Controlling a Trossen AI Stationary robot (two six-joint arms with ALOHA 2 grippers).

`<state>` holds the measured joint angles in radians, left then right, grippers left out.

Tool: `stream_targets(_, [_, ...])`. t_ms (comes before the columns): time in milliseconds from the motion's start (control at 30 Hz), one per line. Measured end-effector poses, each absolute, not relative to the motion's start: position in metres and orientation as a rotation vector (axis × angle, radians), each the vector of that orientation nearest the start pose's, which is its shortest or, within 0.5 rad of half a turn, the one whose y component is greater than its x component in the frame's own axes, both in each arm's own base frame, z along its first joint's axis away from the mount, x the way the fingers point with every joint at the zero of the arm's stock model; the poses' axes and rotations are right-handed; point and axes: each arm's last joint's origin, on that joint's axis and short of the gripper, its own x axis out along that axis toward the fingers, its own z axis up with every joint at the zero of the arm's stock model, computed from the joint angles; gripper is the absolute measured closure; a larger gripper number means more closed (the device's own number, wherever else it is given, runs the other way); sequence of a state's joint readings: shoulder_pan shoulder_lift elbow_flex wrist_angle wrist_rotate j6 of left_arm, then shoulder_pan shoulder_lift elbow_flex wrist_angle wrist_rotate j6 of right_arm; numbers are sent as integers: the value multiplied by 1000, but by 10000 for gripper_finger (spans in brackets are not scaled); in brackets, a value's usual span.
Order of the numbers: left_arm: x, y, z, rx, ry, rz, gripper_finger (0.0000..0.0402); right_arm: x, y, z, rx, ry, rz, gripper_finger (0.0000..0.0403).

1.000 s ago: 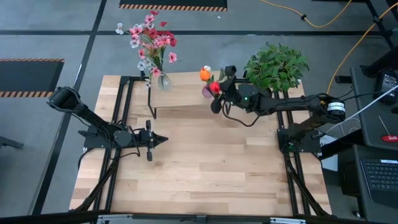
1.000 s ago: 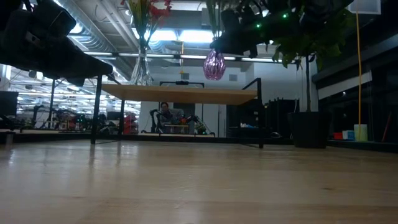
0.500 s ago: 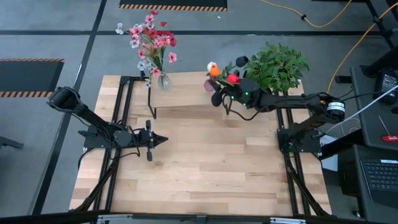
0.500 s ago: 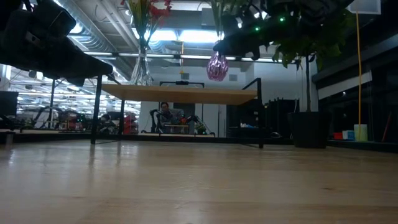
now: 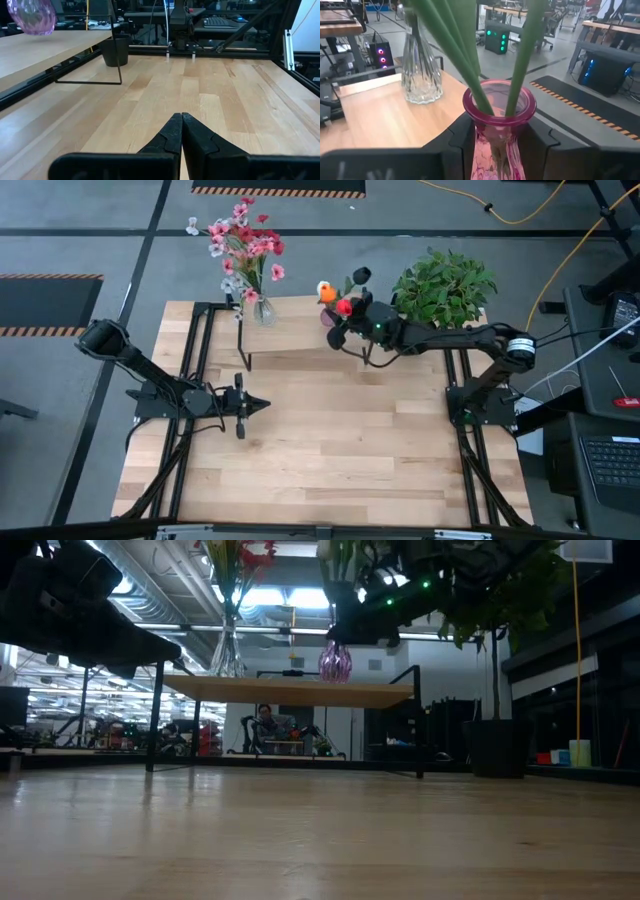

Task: Pick and place flowers into a vace then onto a shelf
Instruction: Put the pink vase on the shelf

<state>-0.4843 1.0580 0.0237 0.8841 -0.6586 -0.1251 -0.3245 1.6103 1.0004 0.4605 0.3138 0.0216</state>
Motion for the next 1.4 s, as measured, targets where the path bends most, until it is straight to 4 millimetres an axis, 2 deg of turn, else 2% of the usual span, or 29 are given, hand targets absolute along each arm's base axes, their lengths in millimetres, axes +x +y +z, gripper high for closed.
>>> stream_targets(267, [147,-57,140,-42,118,182,396,342,-129,252,23,157,-649,293])
stream_targets(667, [147,-57,140,-41,118,183,396,343,-129,251,19,157,-650,293])
stream_targets(900, [147,-57,140,-41,118,183,396,343,-129,251,20,157,-649,256])
stream_targets(1400, [147,-57,140,-42,117,184,396,343,-128,250,-17,178,-615,247])
